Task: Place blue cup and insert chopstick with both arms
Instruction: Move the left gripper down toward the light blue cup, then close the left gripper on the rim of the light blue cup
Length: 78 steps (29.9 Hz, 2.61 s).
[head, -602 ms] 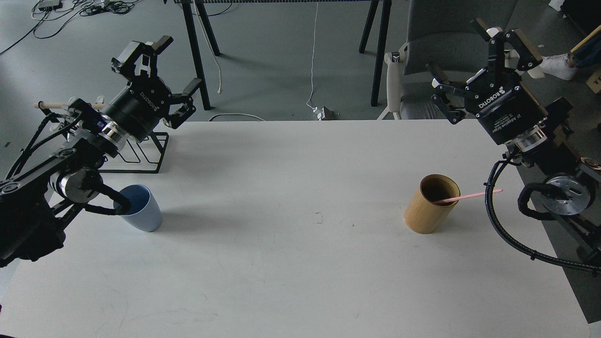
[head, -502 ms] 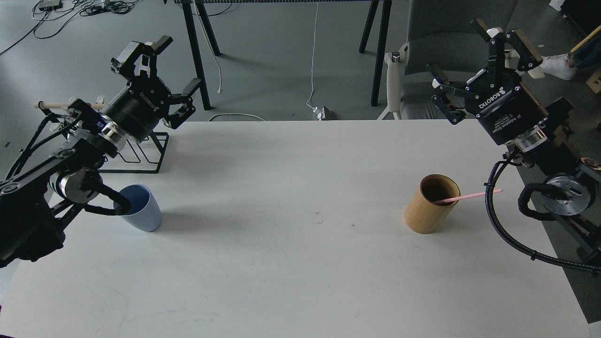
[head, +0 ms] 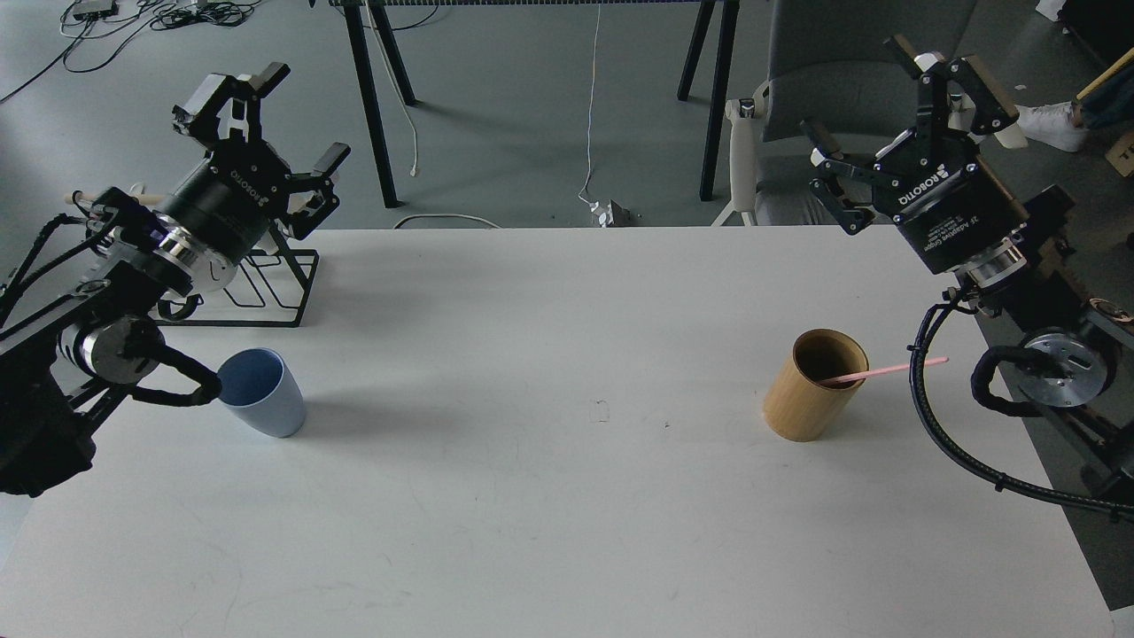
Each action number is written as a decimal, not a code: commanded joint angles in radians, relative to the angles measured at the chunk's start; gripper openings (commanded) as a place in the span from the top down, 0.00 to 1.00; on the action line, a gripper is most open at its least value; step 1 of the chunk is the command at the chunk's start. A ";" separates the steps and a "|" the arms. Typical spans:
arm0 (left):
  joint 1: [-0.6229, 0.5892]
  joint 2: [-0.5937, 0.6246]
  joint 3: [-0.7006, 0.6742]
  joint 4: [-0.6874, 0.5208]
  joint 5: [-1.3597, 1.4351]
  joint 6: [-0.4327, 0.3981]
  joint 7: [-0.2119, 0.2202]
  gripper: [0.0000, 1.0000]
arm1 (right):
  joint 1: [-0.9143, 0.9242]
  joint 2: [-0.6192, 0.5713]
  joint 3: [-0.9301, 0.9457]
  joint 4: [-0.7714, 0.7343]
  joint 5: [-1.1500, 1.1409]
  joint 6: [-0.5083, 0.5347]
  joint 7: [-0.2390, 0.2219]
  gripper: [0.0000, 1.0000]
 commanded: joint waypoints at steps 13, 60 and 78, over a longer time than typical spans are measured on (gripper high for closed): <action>-0.039 0.237 -0.049 -0.168 0.061 0.000 0.000 0.01 | -0.031 0.023 0.034 -0.003 0.006 0.001 0.000 0.09; -0.134 0.324 0.487 0.090 1.267 0.000 0.000 0.02 | -0.108 -0.002 0.049 -0.009 0.005 0.004 0.000 0.08; -0.136 0.268 0.479 0.094 1.247 0.000 0.000 0.19 | -0.125 -0.004 0.086 -0.009 0.005 0.004 0.000 0.08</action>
